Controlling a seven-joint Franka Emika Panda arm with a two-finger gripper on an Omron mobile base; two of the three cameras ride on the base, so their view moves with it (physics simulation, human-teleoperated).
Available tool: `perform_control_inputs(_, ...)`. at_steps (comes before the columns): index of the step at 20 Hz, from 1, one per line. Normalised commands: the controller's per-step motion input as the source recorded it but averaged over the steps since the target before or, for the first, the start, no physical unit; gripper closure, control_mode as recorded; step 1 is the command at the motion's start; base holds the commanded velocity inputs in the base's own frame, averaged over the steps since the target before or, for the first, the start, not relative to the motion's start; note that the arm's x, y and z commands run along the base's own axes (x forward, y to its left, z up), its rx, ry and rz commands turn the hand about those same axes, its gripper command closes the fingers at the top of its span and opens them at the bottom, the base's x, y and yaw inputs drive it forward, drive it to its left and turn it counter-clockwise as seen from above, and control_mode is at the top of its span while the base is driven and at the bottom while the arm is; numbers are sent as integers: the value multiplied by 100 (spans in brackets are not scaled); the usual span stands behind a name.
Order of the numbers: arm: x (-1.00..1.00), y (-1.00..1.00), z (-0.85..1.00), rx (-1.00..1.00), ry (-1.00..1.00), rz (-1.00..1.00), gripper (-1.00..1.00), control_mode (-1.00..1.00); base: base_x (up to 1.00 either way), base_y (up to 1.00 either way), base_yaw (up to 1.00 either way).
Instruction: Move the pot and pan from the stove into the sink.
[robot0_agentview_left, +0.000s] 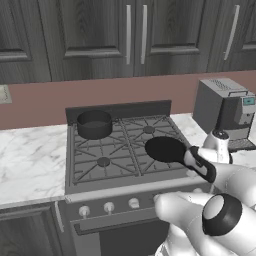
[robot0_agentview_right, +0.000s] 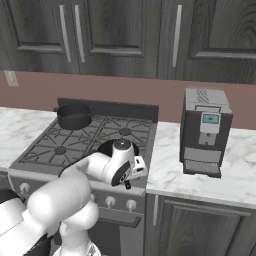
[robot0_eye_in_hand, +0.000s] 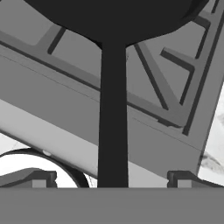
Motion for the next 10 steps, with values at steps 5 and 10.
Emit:
perform_control_inputs(5, 0, 0, -22, -1, 0, 0, -100, -100, 0, 0, 0)
perform_control_inputs(10, 0, 0, -5, 0, 0, 0, 100, -100, 0, 0, 0)
